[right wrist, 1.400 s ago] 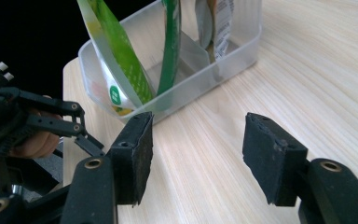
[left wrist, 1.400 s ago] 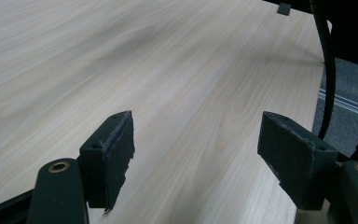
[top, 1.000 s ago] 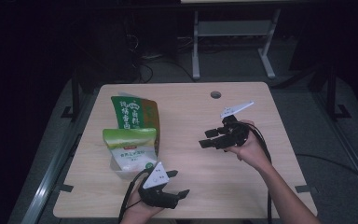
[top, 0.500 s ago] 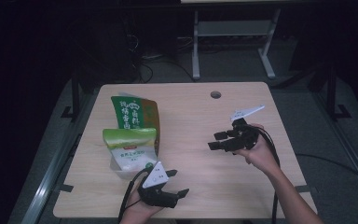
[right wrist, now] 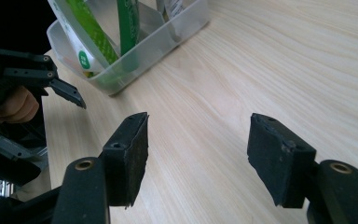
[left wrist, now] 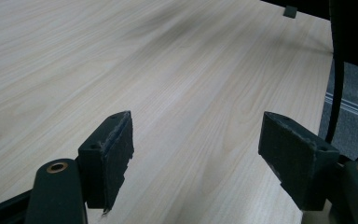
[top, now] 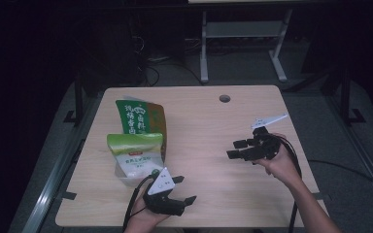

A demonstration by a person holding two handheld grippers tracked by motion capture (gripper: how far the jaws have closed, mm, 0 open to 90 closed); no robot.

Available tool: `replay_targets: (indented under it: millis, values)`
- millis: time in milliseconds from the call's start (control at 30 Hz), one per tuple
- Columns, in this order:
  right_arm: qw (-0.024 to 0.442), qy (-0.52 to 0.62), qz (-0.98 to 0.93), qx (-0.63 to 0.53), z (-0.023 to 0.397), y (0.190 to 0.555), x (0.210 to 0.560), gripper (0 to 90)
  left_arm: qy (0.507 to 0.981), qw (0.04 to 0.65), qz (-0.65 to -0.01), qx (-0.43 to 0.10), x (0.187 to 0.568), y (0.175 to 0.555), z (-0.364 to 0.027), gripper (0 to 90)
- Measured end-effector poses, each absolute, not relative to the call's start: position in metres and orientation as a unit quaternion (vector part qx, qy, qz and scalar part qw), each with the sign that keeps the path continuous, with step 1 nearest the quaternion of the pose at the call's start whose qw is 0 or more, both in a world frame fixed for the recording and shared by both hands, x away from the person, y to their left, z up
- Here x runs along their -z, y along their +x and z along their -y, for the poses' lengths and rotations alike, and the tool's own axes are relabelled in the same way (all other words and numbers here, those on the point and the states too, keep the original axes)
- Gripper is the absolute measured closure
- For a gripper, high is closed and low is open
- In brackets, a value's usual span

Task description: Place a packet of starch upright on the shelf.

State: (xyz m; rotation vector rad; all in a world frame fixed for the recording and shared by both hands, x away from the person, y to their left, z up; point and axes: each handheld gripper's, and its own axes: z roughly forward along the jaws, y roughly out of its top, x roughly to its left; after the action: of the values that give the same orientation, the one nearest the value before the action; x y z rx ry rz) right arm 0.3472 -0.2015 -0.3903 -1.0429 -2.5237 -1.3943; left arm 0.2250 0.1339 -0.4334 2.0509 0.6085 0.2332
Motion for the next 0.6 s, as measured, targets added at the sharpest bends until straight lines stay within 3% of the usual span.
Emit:
replay_targets:
  millis: [600]
  values:
    - [0.037, -0.368, 0.811, 0.453, 0.231, 0.332, 0.406, 36.0, 0.839, 0.474, -0.251, -0.096, 0.434, 0.226, -0.134, 25.2]
